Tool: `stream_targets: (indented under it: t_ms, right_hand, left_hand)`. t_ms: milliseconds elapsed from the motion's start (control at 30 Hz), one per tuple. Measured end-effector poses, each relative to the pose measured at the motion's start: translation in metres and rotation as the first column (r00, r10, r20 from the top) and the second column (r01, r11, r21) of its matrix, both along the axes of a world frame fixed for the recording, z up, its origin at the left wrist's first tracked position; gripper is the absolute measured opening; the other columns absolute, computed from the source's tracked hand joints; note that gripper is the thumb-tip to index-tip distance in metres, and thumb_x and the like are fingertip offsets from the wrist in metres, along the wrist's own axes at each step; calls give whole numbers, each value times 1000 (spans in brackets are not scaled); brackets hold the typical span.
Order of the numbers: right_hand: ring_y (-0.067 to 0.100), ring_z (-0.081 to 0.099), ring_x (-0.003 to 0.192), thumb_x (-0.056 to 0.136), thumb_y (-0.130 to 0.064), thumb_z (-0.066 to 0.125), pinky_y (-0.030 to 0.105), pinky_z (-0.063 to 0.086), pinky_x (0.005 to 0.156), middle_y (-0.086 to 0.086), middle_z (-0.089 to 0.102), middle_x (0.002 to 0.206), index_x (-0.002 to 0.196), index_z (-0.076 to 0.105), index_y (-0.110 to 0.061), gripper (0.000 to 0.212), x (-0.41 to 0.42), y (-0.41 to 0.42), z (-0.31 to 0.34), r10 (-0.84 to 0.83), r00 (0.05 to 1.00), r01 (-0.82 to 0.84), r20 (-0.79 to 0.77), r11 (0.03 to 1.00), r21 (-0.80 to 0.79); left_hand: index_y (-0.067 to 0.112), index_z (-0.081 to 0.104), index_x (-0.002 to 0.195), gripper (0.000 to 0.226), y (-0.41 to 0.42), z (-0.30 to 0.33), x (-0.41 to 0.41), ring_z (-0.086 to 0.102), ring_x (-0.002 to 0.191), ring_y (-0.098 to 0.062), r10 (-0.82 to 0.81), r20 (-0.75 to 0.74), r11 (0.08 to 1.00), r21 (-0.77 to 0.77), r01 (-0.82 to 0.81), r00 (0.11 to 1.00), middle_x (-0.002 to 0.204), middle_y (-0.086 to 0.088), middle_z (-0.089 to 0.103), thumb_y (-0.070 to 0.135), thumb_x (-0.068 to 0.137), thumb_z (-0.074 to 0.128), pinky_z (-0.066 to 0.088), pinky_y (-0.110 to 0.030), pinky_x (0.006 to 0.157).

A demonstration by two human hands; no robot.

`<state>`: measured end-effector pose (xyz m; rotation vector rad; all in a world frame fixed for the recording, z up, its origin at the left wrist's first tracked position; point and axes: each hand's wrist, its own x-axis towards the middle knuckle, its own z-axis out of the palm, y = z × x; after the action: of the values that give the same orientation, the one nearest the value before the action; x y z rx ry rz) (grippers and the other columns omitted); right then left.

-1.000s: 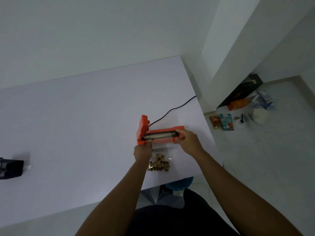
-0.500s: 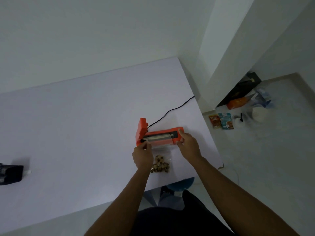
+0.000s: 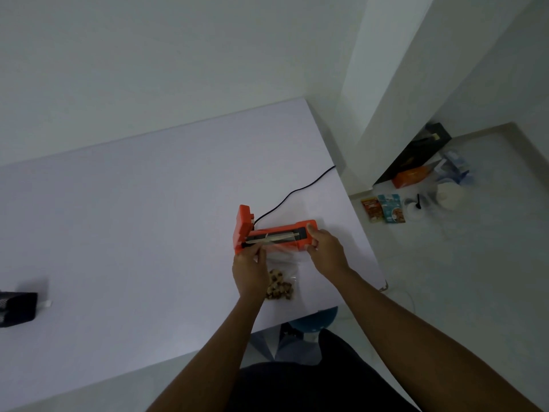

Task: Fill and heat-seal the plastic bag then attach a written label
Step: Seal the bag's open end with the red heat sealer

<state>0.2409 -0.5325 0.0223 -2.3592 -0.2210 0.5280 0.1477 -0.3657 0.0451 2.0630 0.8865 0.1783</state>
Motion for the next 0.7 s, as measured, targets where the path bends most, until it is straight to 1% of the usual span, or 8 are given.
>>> stream_targets:
  t_ms: [167,267,333,400,467,600,667,700]
  right_hand:
    - [13,50,84,95,-8,61,22,41,76,-6,47,93,149,42,-20,58,0,-2,-1,5,1000,-5,1,1000,5]
    - [12,50,81,96,-10,62,18,40,72,-11,46,84,148,43,-22,57,0,-2,0,-4,1000,4,-5,1000,0]
    - [12,53,80,96,-11,62,15,40,70,-8,50,84,146,45,-23,55,2,-2,0,-4,1000,4,-10,1000,3]
    - [18,59,89,94,-15,64,21,45,76,0,60,98,147,45,-23,57,3,-3,-1,10,1000,-10,-12,1000,-8]
    - [21,61,97,93,-15,66,26,49,83,5,63,109,148,44,-24,59,4,-3,-2,-1,1000,0,-19,1000,-22]
    - [17,60,93,94,-12,65,24,48,82,-1,60,99,144,49,-23,54,2,0,1,-54,998,55,-36,999,3]
    - [16,64,92,95,-11,63,20,49,82,2,66,102,133,61,-19,40,-4,1,5,-87,995,91,-43,990,107]
    - [12,64,85,95,-10,62,15,49,77,0,68,98,124,68,-18,31,-10,1,6,-78,996,84,-44,984,158]
  left_hand:
    - [16,72,103,15,0,4,0,66,82,-4,-64,112,997,-36,68,992,97,7,72,18,95,61,54,-19,80]
    - [16,71,102,13,-1,14,-1,62,78,5,-86,149,992,-81,99,985,92,11,68,16,96,60,48,-7,73]
    - [15,68,96,11,-1,21,-1,61,71,0,-90,179,982,-147,117,980,85,7,68,16,97,57,48,-9,66]
    - [11,66,94,15,2,28,-2,60,65,-7,-76,192,969,-216,118,978,79,0,67,18,99,54,48,-13,61]
    - [11,68,97,18,7,35,-5,60,64,-7,-72,201,957,-262,124,977,77,-2,67,19,100,53,49,-14,60]
    - [14,70,99,20,20,46,-18,64,69,-15,-100,215,932,-321,167,971,83,-3,70,22,100,52,56,-23,65]
    - [13,69,99,21,26,51,-25,64,70,-15,-94,207,928,-337,162,974,82,-3,70,23,101,51,55,-23,65]
    - [12,68,99,21,29,54,-28,64,70,-12,-97,204,926,-342,163,974,82,-2,70,22,101,50,54,-20,64]
